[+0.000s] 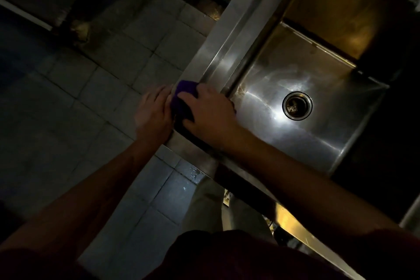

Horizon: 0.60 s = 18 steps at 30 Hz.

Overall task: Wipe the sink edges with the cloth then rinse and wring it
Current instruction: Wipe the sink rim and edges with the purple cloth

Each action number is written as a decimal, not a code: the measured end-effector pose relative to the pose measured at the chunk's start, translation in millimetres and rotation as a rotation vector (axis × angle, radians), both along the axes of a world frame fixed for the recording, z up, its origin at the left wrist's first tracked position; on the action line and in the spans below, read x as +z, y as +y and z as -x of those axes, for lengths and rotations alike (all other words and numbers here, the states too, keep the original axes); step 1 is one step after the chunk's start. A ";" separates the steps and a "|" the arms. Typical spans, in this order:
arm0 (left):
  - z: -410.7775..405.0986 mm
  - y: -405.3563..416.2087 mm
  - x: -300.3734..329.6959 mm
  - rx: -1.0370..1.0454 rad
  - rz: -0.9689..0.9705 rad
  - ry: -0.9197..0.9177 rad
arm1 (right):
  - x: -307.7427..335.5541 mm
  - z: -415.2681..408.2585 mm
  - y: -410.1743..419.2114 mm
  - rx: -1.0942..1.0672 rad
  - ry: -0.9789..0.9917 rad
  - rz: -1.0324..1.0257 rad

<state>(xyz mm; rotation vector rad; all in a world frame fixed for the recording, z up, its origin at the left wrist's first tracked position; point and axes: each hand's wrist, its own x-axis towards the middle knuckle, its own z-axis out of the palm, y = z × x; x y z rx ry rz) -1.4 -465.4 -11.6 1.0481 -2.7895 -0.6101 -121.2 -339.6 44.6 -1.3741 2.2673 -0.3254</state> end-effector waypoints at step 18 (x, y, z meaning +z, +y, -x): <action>4.5 10.2 10.3 0.052 0.016 0.018 | 43.1 84.5 113.5 -0.445 -0.654 0.171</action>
